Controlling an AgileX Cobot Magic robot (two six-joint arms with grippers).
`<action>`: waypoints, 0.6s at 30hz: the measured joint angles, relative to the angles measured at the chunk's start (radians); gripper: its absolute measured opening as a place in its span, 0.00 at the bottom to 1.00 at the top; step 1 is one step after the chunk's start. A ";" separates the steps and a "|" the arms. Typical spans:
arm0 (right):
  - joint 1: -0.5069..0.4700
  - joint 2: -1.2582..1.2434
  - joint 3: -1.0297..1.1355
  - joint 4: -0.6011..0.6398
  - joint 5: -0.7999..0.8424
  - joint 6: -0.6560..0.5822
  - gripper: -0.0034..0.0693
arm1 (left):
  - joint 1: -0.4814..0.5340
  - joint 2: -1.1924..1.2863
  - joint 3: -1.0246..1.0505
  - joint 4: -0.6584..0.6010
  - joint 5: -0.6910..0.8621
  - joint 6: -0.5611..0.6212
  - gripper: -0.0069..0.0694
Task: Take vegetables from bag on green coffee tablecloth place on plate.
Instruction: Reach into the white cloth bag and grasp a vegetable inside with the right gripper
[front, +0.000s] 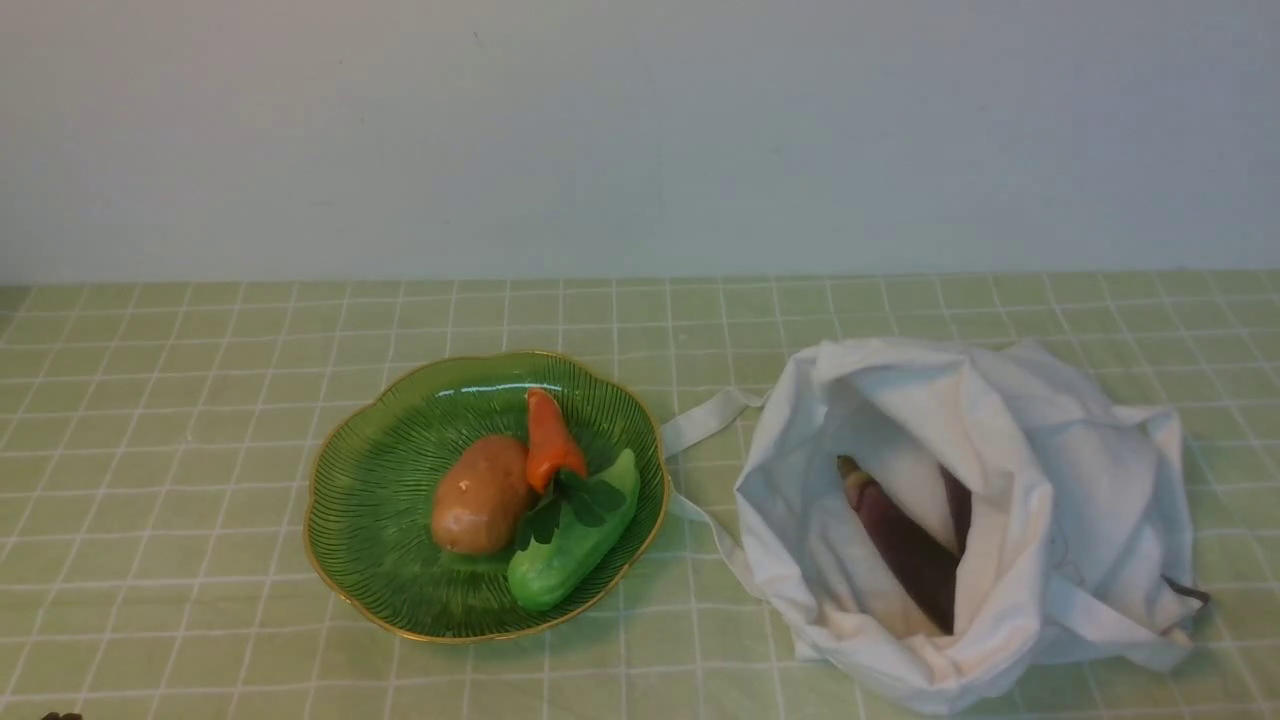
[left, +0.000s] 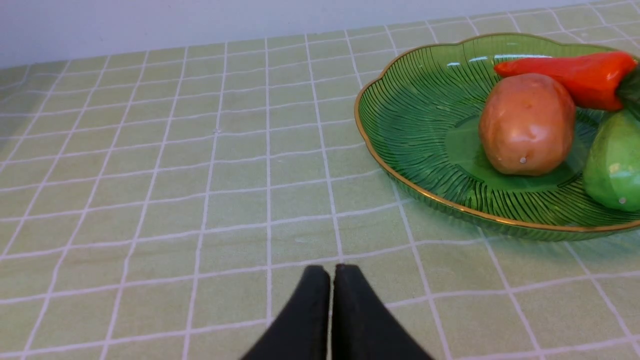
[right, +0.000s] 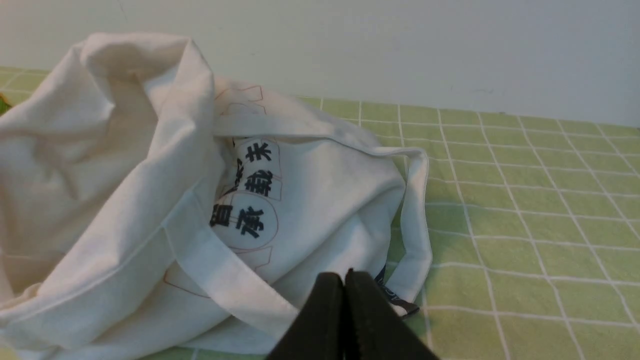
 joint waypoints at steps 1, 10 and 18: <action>0.000 0.000 0.000 0.000 0.000 0.005 0.03 | 0.000 0.000 0.000 0.000 0.000 0.000 0.08; 0.000 0.000 0.006 0.312 -0.140 0.182 0.03 | 0.000 0.000 0.000 0.000 0.000 0.000 0.08; 0.000 0.000 0.006 0.818 -0.388 0.277 0.03 | 0.000 0.000 0.000 0.000 0.000 0.000 0.08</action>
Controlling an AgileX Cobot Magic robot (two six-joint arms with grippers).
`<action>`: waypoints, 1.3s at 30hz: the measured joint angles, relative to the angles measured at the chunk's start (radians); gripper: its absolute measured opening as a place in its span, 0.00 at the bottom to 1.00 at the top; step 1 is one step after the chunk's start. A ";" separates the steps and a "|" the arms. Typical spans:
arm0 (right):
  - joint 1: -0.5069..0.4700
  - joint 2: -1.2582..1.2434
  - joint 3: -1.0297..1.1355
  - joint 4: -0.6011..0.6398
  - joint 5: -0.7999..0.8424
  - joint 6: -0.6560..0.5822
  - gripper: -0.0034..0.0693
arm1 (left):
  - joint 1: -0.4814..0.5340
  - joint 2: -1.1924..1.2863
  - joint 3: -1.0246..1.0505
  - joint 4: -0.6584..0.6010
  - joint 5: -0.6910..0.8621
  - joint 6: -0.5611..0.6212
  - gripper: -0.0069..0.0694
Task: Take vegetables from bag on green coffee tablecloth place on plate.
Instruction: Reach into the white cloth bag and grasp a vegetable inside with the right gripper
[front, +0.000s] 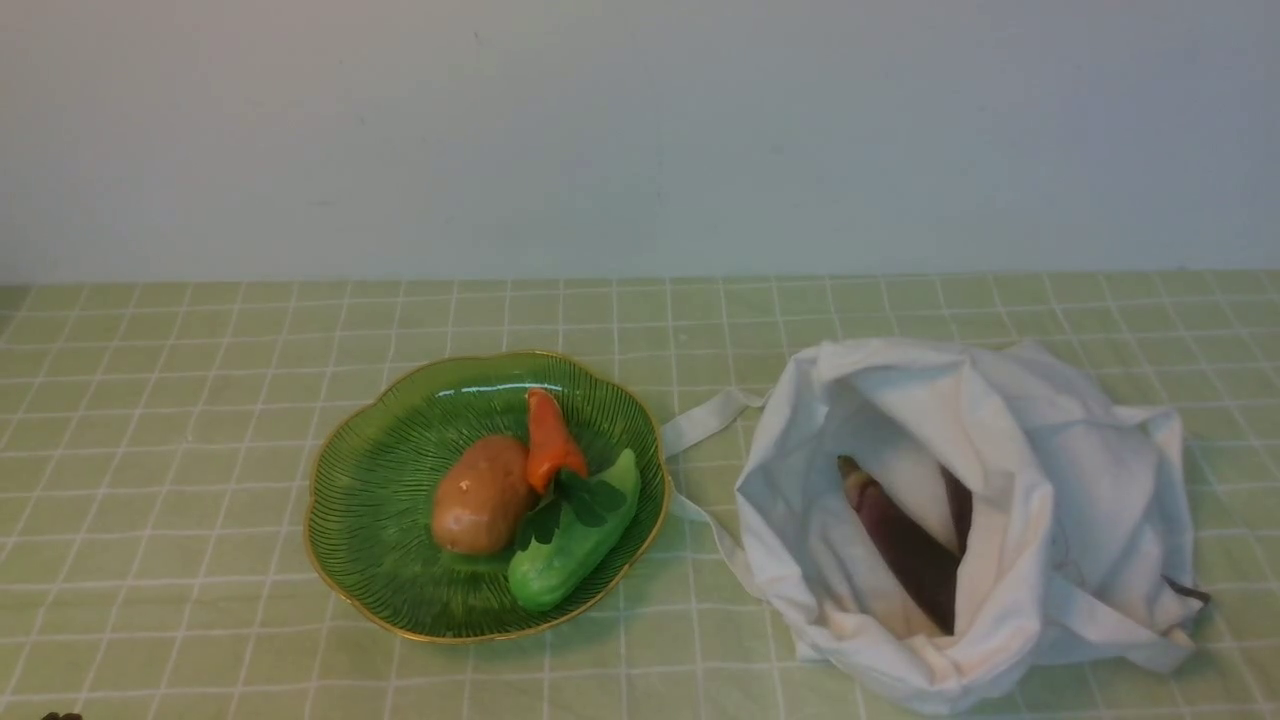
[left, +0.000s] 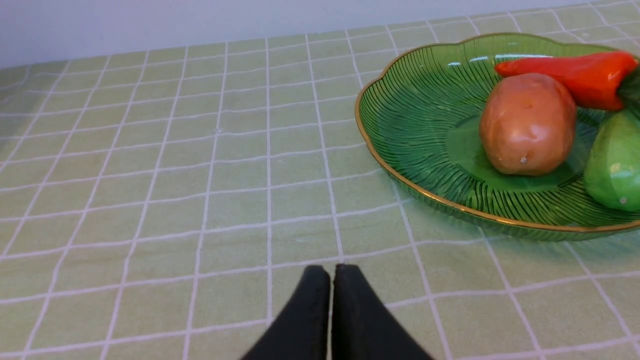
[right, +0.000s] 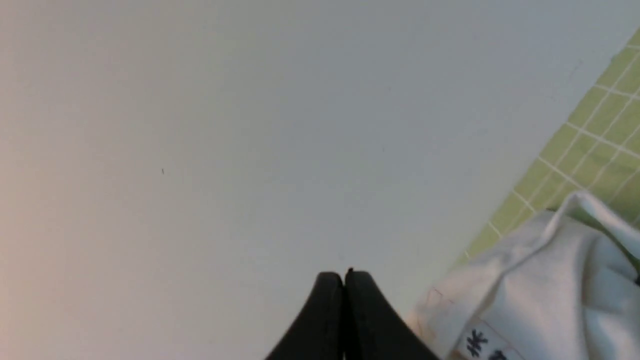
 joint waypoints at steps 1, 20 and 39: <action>0.000 0.000 0.000 0.024 -0.019 -0.015 0.03 | 0.000 0.000 0.000 0.000 0.000 0.000 0.08; 0.036 0.640 -0.773 -0.285 0.848 -0.447 0.03 | 0.000 0.000 0.000 0.000 0.000 0.000 0.08; 0.388 1.509 -1.285 -0.725 1.014 -0.344 0.04 | 0.000 0.000 0.000 0.000 0.000 0.000 0.08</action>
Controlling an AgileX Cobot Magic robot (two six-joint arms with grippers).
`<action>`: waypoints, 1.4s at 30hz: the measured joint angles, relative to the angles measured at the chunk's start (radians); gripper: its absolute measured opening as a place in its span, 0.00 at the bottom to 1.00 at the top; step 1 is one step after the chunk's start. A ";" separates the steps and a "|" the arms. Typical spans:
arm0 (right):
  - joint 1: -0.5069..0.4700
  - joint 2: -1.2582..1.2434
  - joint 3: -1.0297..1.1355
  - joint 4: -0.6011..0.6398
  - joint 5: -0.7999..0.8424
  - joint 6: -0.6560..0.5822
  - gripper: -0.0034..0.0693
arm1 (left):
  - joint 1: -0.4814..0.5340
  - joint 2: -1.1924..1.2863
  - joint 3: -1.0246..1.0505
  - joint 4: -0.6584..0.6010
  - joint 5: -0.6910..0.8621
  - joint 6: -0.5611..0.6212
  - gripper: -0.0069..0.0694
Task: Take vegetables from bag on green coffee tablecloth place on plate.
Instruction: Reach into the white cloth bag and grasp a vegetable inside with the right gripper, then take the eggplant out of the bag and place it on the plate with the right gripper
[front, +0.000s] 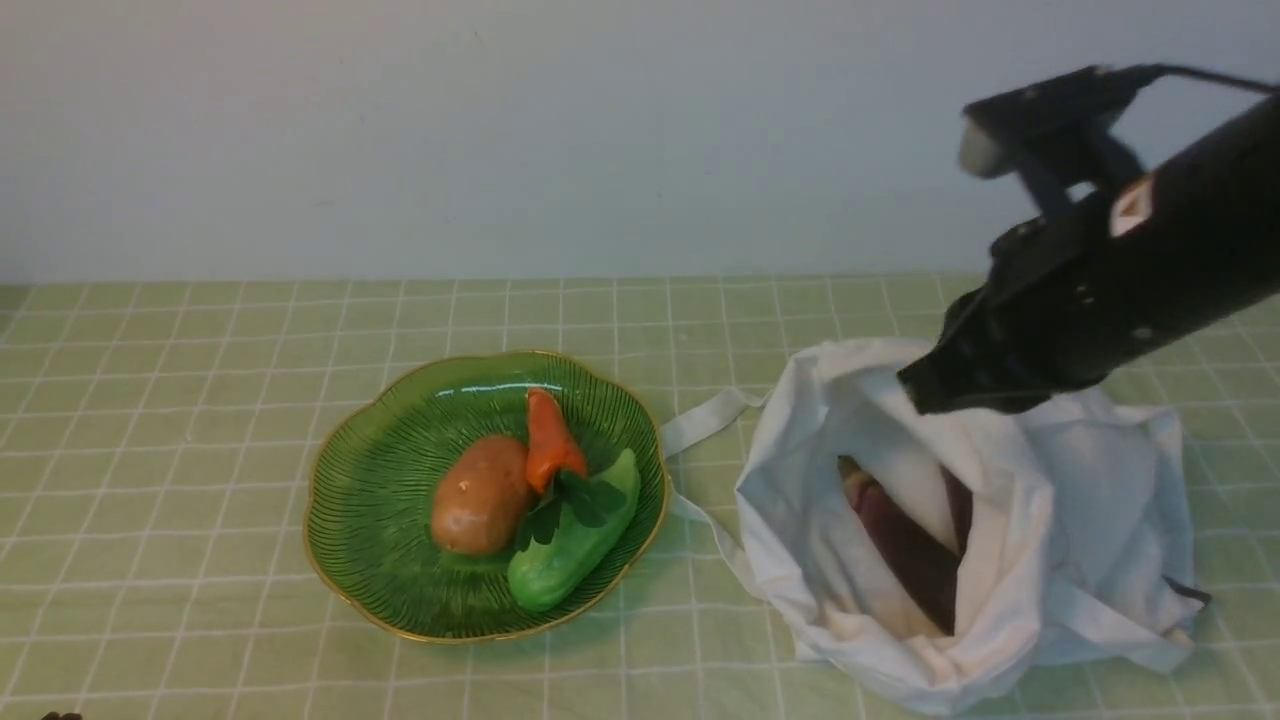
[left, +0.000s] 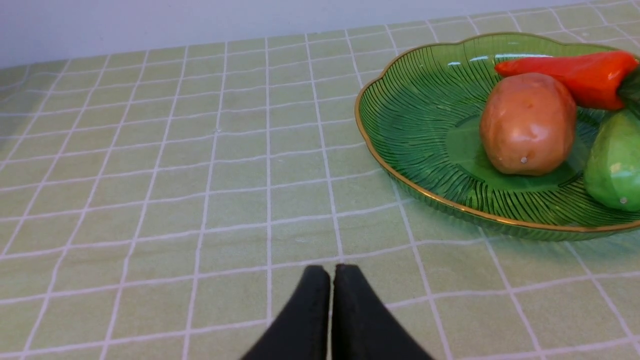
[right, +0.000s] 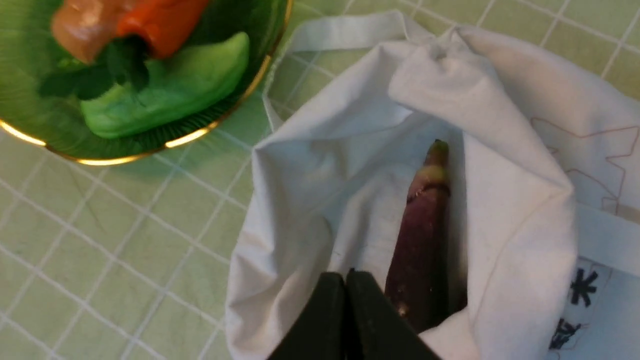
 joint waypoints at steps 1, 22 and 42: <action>0.021 0.031 -0.002 -0.039 -0.002 0.033 0.04 | 0.000 0.000 0.000 0.000 0.000 0.000 0.08; 0.099 0.439 -0.007 -0.477 -0.077 0.355 0.70 | 0.000 0.000 0.000 0.000 0.000 0.000 0.08; 0.111 0.375 -0.046 -0.359 0.038 0.329 0.52 | 0.000 0.000 0.000 0.000 0.000 0.000 0.08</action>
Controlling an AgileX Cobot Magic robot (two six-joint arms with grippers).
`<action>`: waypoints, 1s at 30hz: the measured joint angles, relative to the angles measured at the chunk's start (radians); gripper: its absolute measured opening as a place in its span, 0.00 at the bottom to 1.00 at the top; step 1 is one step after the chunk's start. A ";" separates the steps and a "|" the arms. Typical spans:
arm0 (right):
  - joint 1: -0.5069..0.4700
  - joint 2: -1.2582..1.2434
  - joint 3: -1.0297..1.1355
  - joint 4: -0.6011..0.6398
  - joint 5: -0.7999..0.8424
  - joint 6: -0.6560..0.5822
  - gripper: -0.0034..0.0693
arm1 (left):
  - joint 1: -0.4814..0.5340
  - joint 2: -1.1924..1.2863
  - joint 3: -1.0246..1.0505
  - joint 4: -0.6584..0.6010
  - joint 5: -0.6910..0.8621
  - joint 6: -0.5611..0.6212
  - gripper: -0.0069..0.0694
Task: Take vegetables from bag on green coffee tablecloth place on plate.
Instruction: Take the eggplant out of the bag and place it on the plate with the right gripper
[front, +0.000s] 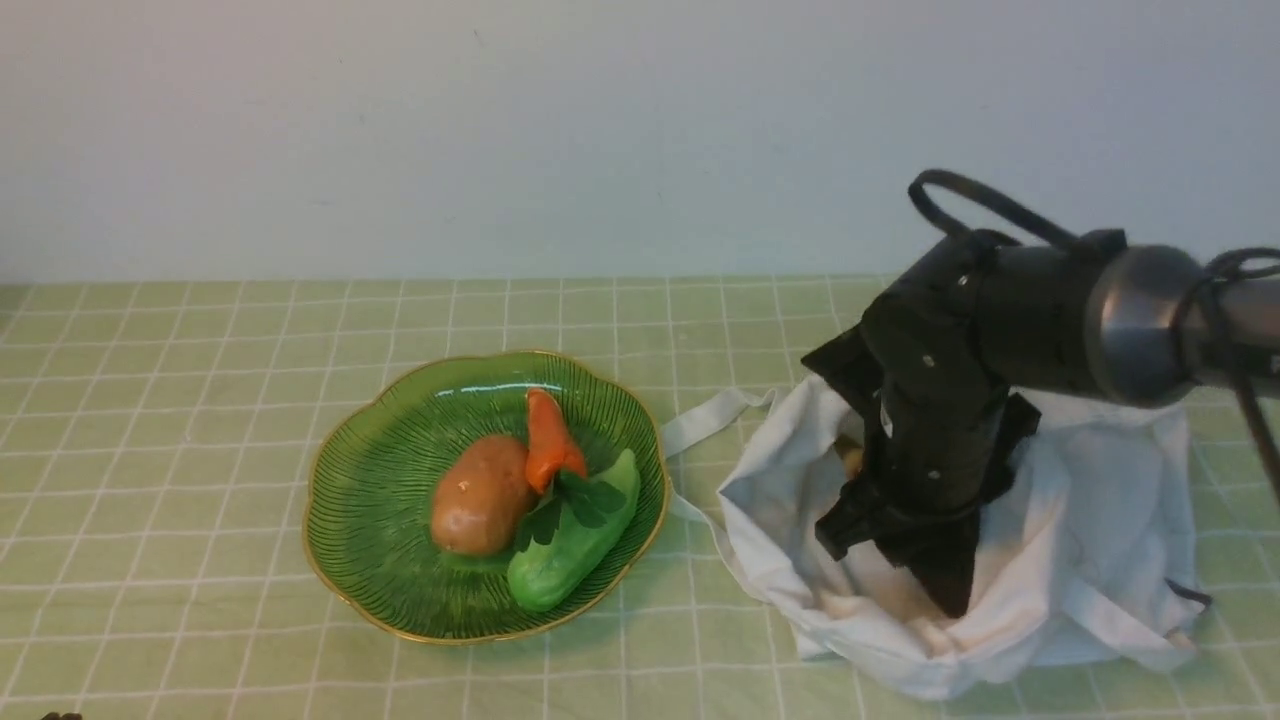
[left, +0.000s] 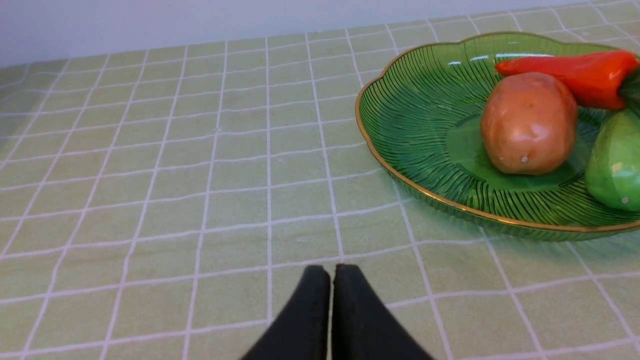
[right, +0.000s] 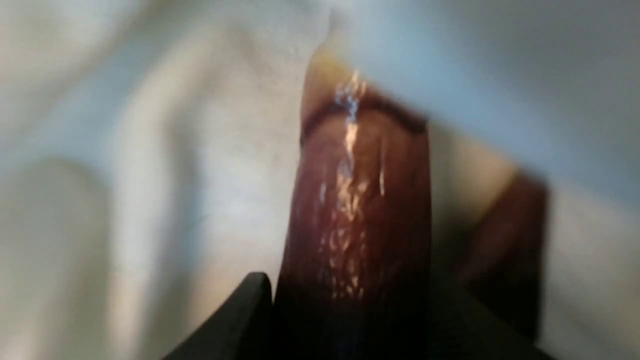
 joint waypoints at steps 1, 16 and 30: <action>0.010 -0.058 -0.002 0.034 0.004 -0.008 0.52 | 0.000 0.000 0.000 0.000 0.000 0.000 0.08; 0.058 -0.329 -0.007 0.351 -0.095 -0.096 0.52 | 0.000 0.000 0.000 0.000 0.000 0.000 0.08; 0.162 -0.054 -0.354 0.766 -0.224 -0.337 0.52 | 0.000 0.000 0.000 0.000 0.000 0.000 0.08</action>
